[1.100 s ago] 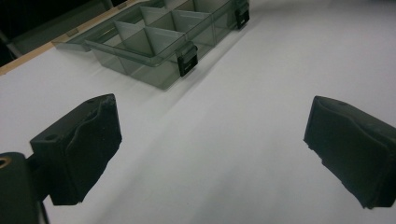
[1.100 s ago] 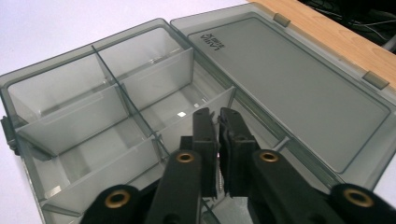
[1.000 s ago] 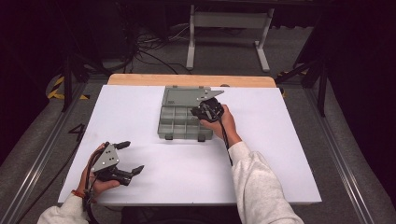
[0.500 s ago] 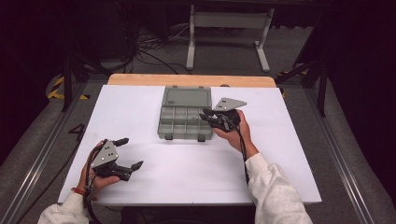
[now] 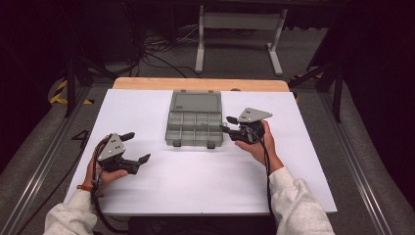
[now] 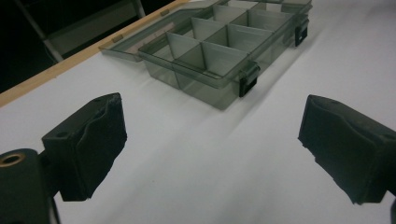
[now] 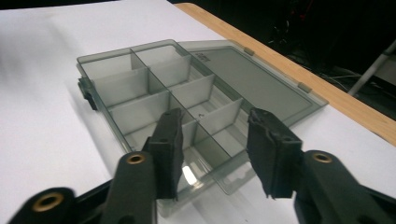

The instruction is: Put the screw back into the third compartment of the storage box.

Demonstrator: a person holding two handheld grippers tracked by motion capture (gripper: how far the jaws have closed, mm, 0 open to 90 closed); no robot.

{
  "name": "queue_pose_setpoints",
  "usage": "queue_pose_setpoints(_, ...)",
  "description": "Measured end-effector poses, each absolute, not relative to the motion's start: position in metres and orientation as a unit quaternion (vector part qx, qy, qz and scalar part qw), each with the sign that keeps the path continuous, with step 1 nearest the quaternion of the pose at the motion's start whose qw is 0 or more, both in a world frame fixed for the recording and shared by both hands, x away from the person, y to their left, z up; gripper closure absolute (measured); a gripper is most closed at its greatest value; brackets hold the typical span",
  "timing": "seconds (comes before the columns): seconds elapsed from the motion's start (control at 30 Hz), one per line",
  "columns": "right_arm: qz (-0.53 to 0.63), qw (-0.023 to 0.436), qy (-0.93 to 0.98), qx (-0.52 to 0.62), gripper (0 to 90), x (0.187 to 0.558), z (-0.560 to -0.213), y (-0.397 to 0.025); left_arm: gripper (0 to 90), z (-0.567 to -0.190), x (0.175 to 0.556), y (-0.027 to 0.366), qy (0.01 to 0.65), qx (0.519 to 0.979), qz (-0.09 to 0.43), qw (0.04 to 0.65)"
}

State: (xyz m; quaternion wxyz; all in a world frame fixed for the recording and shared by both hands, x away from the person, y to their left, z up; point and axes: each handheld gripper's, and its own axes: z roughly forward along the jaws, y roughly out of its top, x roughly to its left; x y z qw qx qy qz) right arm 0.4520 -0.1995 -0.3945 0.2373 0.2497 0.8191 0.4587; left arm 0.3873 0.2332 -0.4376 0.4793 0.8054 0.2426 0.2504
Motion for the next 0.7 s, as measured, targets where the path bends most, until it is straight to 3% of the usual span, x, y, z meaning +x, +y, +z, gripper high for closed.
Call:
queue_pose_setpoints(0.1, 0.460, 0.240, 0.816, 0.256, 52.3, 0.452, -0.395, -0.204, 8.1, -0.435, 0.392, 0.233, 0.244, 0.804, 0.249, 0.482)
queue_pose_setpoints(0.47, 0.458, 0.267, 0.798, 0.286, 28.5, 0.458, -0.398, -0.219, 5.5, -0.427, 0.418, 0.228, 0.257, 0.804, 0.233, 0.482)
queue_pose_setpoints(0.7, 0.451, 0.272, 0.794, 0.303, 21.6, 0.464, -0.402, -0.224, 5.4, -0.424, 0.430, 0.228, 0.259, 0.800, 0.245, 0.483)
